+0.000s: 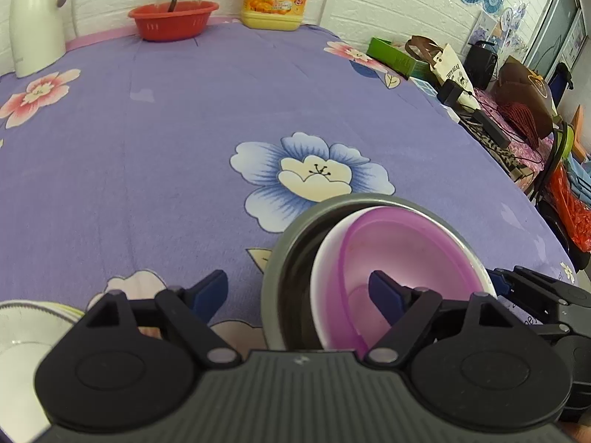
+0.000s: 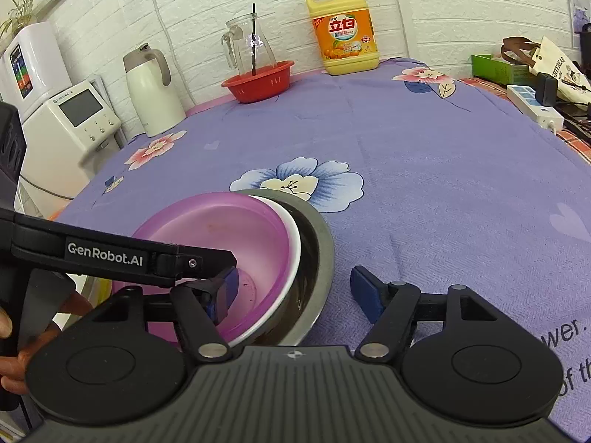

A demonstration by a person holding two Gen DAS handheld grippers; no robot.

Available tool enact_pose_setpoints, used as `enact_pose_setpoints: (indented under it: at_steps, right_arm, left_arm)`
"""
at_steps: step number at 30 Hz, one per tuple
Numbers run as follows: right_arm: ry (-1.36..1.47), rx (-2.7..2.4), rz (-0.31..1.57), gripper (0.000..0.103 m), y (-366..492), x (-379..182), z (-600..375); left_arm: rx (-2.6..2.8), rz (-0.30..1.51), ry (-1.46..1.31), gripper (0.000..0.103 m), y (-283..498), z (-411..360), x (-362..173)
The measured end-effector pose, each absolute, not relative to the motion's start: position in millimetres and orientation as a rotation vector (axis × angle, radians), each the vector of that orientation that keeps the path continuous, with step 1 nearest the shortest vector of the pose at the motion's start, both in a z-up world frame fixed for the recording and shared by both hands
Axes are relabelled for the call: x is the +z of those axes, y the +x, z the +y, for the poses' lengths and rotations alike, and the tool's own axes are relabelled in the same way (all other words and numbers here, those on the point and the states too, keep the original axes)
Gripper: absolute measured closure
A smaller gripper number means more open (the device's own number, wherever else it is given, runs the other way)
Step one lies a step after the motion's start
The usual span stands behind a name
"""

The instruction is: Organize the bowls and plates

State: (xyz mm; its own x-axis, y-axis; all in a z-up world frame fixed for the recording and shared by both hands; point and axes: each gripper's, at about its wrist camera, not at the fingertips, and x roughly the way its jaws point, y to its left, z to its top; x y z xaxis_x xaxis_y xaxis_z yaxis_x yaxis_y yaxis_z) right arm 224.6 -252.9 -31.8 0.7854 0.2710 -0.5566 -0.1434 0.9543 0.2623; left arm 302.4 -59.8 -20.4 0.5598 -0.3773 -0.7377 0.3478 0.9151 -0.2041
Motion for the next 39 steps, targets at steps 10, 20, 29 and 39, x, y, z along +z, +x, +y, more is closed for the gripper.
enact_pose_setpoints:
  at_steps: [10,20,29,39]
  right_arm:
    - [0.196,0.208,0.626,0.012,222,-30,-239]
    - [0.169,0.168,0.614,0.014,207,-12,-230]
    - [0.14,0.251,0.56,0.014,203,10,-195]
    - [0.095,0.514,0.566,0.013,204,20,-100]
  left_arm:
    - [-0.467,0.874,-0.139,0.061,293,-60,-19]
    - [-0.485,0.853,-0.185,0.061,282,-56,-6]
    - [-0.396,0.77,-0.22,0.061,260,-5,22]
    - [-0.152,0.714,-0.26,0.061,213,104,31]
